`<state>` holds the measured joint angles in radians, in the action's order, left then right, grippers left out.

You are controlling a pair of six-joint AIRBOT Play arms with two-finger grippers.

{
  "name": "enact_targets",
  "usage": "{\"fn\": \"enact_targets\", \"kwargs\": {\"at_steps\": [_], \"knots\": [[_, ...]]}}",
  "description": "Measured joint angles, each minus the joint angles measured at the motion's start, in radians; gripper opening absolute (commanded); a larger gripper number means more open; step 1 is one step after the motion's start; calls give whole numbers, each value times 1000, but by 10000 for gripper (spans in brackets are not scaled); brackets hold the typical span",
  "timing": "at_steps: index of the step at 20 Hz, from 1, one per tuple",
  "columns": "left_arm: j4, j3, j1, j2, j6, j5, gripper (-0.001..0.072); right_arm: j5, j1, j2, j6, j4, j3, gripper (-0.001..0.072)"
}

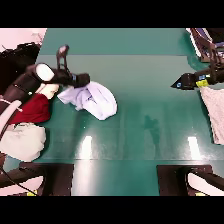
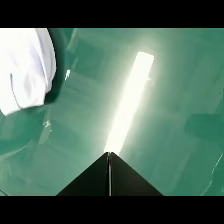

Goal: Fold the shirts.

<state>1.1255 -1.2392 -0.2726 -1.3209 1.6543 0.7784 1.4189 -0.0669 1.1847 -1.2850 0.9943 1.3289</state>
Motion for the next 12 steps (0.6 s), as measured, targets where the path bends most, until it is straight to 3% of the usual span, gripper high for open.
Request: {"fn": "enact_targets", "kwargs": {"at_steps": [6, 12], "knots": [[-11, -381, -112, 87, -126, 29, 21, -81, 70, -151, 0, 1, 0, 19], [-9, -585, -367, 74, -227, 160, 22, -172, 99, -277, 0, 1, 0, 19]]}}
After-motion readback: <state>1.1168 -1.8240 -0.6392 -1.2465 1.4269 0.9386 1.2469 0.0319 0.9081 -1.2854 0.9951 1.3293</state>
